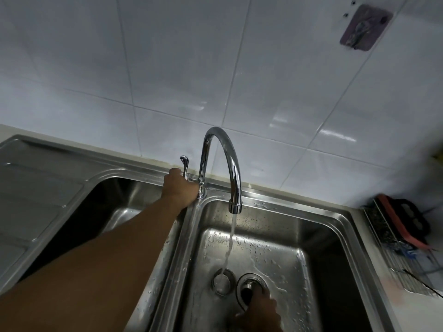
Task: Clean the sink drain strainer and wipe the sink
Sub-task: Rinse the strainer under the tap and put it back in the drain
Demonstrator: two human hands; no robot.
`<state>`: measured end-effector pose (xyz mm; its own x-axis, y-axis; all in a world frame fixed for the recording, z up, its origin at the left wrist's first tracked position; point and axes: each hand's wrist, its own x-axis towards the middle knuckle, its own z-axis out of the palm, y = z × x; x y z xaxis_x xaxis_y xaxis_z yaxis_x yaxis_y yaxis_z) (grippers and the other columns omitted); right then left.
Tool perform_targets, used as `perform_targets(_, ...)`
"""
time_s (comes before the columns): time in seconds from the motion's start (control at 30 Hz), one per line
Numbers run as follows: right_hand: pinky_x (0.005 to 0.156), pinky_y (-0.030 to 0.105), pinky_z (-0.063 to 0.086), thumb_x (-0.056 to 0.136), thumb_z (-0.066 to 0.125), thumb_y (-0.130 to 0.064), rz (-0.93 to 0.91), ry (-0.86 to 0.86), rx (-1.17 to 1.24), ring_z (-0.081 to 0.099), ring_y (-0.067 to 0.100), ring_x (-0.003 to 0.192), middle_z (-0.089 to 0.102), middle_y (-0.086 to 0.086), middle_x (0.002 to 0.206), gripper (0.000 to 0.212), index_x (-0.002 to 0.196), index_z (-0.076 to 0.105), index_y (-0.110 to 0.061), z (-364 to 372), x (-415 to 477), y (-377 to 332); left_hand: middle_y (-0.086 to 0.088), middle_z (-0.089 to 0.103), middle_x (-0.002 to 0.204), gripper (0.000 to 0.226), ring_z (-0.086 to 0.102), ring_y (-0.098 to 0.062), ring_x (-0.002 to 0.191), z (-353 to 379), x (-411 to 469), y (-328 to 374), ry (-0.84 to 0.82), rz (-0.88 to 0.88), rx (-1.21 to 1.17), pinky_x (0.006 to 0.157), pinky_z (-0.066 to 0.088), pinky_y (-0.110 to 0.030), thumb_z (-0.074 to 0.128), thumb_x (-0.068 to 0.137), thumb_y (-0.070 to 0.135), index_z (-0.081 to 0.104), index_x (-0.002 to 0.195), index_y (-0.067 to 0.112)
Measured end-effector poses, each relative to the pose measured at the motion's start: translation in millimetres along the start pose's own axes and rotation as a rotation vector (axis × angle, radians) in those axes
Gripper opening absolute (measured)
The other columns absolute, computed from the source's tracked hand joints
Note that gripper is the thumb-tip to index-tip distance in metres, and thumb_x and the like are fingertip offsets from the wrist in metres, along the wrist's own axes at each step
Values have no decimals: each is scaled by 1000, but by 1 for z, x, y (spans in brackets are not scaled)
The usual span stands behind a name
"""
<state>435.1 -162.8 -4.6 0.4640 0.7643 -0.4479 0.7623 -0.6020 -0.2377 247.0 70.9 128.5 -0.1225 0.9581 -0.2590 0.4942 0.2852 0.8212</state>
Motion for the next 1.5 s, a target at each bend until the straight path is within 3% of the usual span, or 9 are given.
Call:
perform_targets(0.1,100,28,45,58,74,-61,-263,17,116,45,15,123,46,-10,128,84,132,48,-32,-15,12,-21,-17,49,139,72,54,-35,121,-1,5,6,-13,4,-5,102,47,-42,70,84,19,35,146,7)
perform_targets(0.3,68,8,48,63,78,-70,-443,97,539,58,-5,94,59,-27,99,49,97,53,-45,-34,15,-93,-17,48,138,75,54,-37,122,1,10,14,-5,5,-45,103,47,-46,69,83,15,33,147,6)
perform_targets(0.5,63,17,53,79,73,-60,-445,60,727,67,3,89,66,-12,99,36,102,58,-36,-52,6,-147,-10,41,151,97,48,-32,133,1,16,17,0,46,-220,108,45,-42,76,79,11,17,156,21)
perform_targets(0.6,64,8,48,91,65,-26,-450,78,768,64,-9,81,68,-8,99,15,104,61,-31,-62,10,-169,-8,49,142,86,53,-30,125,-1,22,16,1,65,-212,103,47,-39,73,77,10,29,151,19)
perform_targets(0.93,63,-1,41,87,56,0,-390,146,598,59,7,94,59,-12,105,42,126,59,-14,-71,2,-187,0,59,105,44,56,-22,89,-14,20,4,-39,108,-136,58,35,-22,65,80,6,49,119,20)
perform_targets(1.03,70,8,44,86,60,-5,-361,123,605,61,11,96,60,-18,98,39,124,61,-15,-67,-4,-179,1,60,106,46,56,-23,91,-16,13,-1,-54,126,-123,63,36,-26,64,79,5,49,119,23)
perform_targets(1.23,92,36,55,92,65,-25,-235,-38,445,67,23,102,61,1,131,48,138,51,-19,-49,-20,-125,7,61,121,70,63,-22,103,-23,-14,-19,-134,228,-134,82,45,-28,67,84,10,36,142,33)
perform_targets(1.4,70,18,56,90,73,-19,-318,-341,438,72,13,88,62,-3,114,58,142,48,-19,-7,-50,-96,-10,52,138,74,61,-35,113,-6,-51,-74,-353,211,267,92,54,-49,71,83,15,33,147,25)
perform_targets(1.5,49,15,47,90,70,-4,-309,-373,492,66,5,63,67,3,92,47,134,54,-13,6,-58,-90,-3,1,168,81,36,-29,144,9,-72,-104,-471,293,473,111,42,-43,65,92,23,17,158,20)
